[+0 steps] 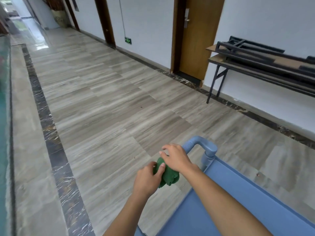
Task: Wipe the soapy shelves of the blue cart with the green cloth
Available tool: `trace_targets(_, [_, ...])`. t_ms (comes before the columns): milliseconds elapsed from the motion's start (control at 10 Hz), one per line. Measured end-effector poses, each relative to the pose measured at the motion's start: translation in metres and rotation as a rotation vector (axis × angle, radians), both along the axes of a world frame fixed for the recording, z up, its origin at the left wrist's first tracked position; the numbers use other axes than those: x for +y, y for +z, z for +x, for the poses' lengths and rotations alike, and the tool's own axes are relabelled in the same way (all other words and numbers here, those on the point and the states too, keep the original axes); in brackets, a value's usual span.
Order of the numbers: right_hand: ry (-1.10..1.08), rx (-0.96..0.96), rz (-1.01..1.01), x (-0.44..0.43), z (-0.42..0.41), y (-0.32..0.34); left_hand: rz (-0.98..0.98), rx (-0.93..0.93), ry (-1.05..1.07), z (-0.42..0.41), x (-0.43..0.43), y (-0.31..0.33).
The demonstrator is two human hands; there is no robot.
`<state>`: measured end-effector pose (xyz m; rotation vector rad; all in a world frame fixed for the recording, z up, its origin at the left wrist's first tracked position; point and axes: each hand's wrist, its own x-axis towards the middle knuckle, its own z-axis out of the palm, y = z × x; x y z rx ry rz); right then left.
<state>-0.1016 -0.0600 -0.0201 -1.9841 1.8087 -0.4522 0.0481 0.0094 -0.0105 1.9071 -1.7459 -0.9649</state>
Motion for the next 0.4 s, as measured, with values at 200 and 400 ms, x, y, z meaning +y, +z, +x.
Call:
trace_targets(200, [-0.118, 0.153, -0.087, 0.083, -0.054, 0.027, -0.049, -0.303, -0.328, -0.006, -0.004, 0.022])
trace_targets(400, [-0.446, 0.254, -0.177, 0.191, -0.120, 0.090, -0.319, -0.402, -0.596, -0.049, 0.014, 0.080])
